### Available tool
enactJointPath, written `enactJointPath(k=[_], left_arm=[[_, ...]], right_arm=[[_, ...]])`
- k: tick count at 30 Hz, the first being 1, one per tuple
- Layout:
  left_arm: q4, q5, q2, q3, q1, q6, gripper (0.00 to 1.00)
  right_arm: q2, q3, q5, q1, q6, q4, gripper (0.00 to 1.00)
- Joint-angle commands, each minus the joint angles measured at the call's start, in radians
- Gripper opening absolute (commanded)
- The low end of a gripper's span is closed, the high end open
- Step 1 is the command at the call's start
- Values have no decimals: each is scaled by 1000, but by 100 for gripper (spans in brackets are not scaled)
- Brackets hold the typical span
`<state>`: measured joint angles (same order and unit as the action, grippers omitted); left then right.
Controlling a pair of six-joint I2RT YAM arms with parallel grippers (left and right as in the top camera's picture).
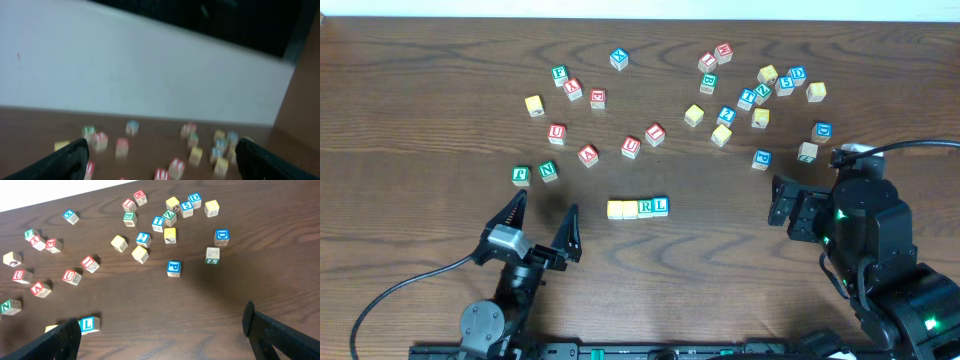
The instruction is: Spell out CORL
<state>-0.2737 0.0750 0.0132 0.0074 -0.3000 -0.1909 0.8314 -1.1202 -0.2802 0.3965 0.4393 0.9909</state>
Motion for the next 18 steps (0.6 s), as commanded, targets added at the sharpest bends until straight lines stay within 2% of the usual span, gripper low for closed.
enactJointPath(k=[1, 6, 11, 18], left_arm=[[41, 100, -12, -3, 61, 2, 92], [325, 151, -12, -3, 169, 1, 92], [330, 153, -12, -3, 253, 2, 92], [329, 152, -12, -3, 291, 2, 92]], right_arm=[[-1, -11, -1, -2, -7, 2, 99], [-1, -11, -1, -2, -7, 2, 99], [-1, -11, -1, -2, -7, 2, 99], [-1, -11, -1, -2, -7, 2, 99]])
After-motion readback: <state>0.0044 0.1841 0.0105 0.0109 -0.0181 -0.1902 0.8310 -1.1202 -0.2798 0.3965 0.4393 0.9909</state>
